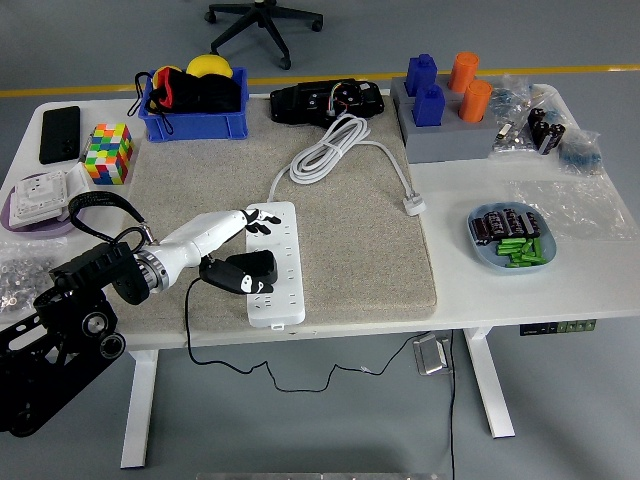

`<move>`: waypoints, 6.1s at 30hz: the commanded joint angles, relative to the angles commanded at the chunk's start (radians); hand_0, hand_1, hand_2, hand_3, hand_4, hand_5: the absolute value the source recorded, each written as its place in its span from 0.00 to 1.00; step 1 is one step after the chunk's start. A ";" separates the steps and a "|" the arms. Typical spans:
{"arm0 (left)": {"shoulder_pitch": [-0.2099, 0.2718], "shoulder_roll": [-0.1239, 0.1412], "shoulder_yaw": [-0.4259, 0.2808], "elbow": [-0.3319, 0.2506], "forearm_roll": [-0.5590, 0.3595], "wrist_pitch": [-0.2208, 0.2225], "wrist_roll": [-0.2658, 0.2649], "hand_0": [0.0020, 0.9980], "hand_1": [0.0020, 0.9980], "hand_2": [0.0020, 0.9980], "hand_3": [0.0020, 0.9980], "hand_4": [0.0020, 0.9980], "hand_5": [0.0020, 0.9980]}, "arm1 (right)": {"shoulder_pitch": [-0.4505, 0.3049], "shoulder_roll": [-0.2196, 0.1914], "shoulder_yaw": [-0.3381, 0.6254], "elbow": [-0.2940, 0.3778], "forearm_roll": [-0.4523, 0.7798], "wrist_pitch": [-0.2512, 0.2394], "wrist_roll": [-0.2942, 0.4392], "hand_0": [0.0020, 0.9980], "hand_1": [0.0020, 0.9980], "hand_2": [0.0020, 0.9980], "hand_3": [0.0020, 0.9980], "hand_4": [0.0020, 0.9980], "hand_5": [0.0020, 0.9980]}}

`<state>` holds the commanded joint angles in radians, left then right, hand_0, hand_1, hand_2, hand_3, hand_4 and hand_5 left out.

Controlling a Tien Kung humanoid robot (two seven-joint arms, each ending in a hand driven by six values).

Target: Pull the plug out,throw it away,press the button

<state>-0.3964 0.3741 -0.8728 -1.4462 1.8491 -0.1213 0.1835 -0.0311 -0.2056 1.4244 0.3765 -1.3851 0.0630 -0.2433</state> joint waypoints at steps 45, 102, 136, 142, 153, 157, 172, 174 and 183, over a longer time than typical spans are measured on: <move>-0.030 -0.029 0.059 0.096 0.019 0.065 -0.014 0.40 0.34 0.43 0.57 0.69 0.00 | -0.002 -0.004 -0.011 0.001 0.003 0.000 0.000 0.79 0.75 0.74 0.75 0.79 0.80; -0.064 -0.033 -0.125 0.296 -0.005 0.139 -0.074 0.76 0.85 0.90 0.87 0.92 0.08 | 0.002 -0.001 -0.008 -0.001 0.004 0.000 0.000 0.79 0.75 0.74 0.75 0.79 0.80; -0.474 -0.094 0.432 0.474 -0.182 0.032 0.081 0.12 0.09 0.16 0.75 0.62 0.00 | 0.000 -0.004 -0.015 -0.003 0.010 0.000 0.000 0.79 0.75 0.74 0.75 0.79 0.80; -0.496 -0.119 0.449 0.511 -0.179 0.035 0.075 0.12 0.09 0.15 0.75 0.63 0.01 | 0.001 -0.003 -0.016 -0.003 0.011 0.000 0.001 0.79 0.75 0.74 0.75 0.79 0.80; -0.534 -0.144 0.491 0.554 -0.178 0.022 0.081 0.12 0.08 0.15 0.75 0.63 0.03 | 0.002 -0.005 -0.013 -0.004 0.010 0.000 0.000 0.79 0.75 0.74 0.75 0.79 0.80; -0.547 -0.149 0.516 0.568 -0.189 0.016 0.084 0.12 0.08 0.15 0.75 0.62 0.04 | 0.004 -0.006 -0.013 -0.003 0.011 0.000 0.001 0.79 0.75 0.74 0.75 0.79 0.80; -0.581 -0.156 0.584 0.581 -0.227 -0.007 0.102 0.11 0.08 0.15 0.74 0.61 0.04 | 0.003 -0.007 -0.014 -0.004 0.010 0.000 0.000 0.79 0.75 0.74 0.75 0.79 0.80; -0.590 -0.159 0.600 0.585 -0.236 -0.016 0.107 0.11 0.08 0.15 0.74 0.61 0.04 | 0.004 -0.007 -0.013 -0.004 0.010 0.001 0.000 0.79 0.75 0.74 0.75 0.79 0.80; -0.606 -0.160 0.588 0.578 -0.235 -0.021 0.105 0.11 0.08 0.15 0.73 0.61 0.04 | 0.004 -0.008 -0.011 -0.005 0.009 0.001 0.000 0.79 0.75 0.74 0.75 0.79 0.80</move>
<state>-1.0024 0.2143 -0.2845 -0.8686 1.6140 -0.1428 0.2882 -0.0267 -0.2132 1.4132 0.3719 -1.3760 0.0636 -0.2432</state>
